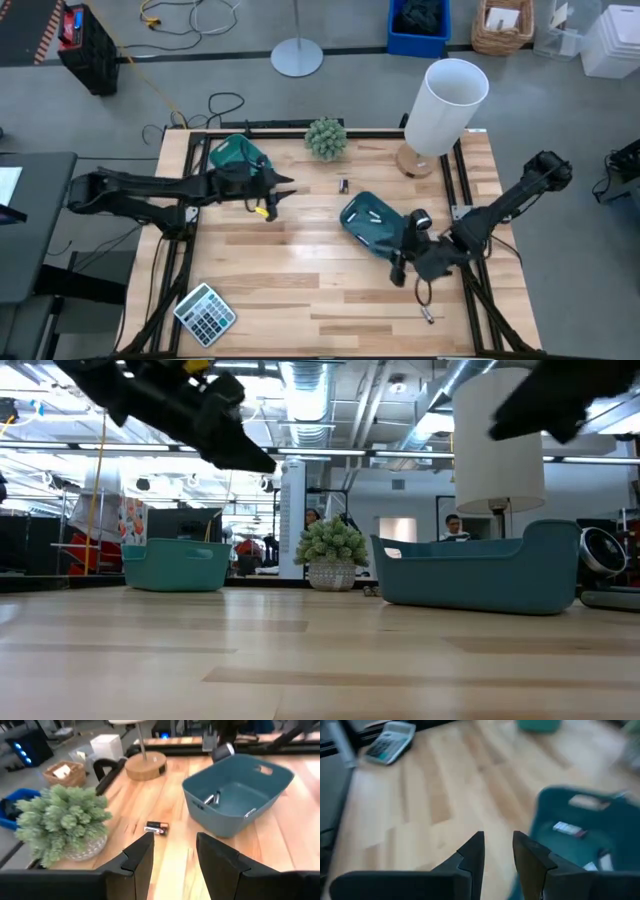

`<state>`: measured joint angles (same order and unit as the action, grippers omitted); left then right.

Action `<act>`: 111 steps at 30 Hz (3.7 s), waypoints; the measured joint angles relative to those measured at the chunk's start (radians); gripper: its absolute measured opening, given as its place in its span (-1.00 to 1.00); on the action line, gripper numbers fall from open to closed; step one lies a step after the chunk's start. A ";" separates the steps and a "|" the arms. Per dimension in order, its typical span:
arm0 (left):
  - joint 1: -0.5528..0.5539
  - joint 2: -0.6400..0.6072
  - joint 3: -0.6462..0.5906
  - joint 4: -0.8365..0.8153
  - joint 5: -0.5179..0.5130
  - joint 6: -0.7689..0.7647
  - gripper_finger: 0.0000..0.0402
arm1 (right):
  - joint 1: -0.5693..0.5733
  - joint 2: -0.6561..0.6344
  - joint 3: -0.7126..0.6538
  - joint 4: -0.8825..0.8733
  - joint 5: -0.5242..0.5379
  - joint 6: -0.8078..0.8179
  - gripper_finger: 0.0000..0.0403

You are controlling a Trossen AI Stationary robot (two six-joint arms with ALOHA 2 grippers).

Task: Sort batteries
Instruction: Put the silver battery into the blue bin

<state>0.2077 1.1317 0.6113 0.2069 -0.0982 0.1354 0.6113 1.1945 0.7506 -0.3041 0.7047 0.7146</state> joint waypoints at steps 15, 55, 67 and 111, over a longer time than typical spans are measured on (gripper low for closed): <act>0.000 0.225 0.119 0.026 0.000 -0.059 -0.29 | 0.378 0.004 0.000 -0.283 -0.234 0.732 -0.13; 0.003 0.309 0.166 0.035 0.000 -0.046 -0.29 | 0.447 0.523 0.282 -0.530 -0.586 1.170 0.13; 0.003 0.309 0.166 0.030 0.005 -0.045 -0.29 | 0.446 0.592 0.286 -0.530 -0.637 1.171 0.11; 0.003 0.309 0.166 0.020 0.005 -0.030 -0.29 | 0.414 0.586 0.288 -0.553 -0.635 1.077 -0.78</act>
<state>0.2108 1.4410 0.7769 0.2272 -0.0933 0.1051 1.0257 1.7809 1.0390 -0.8568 0.0700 1.7916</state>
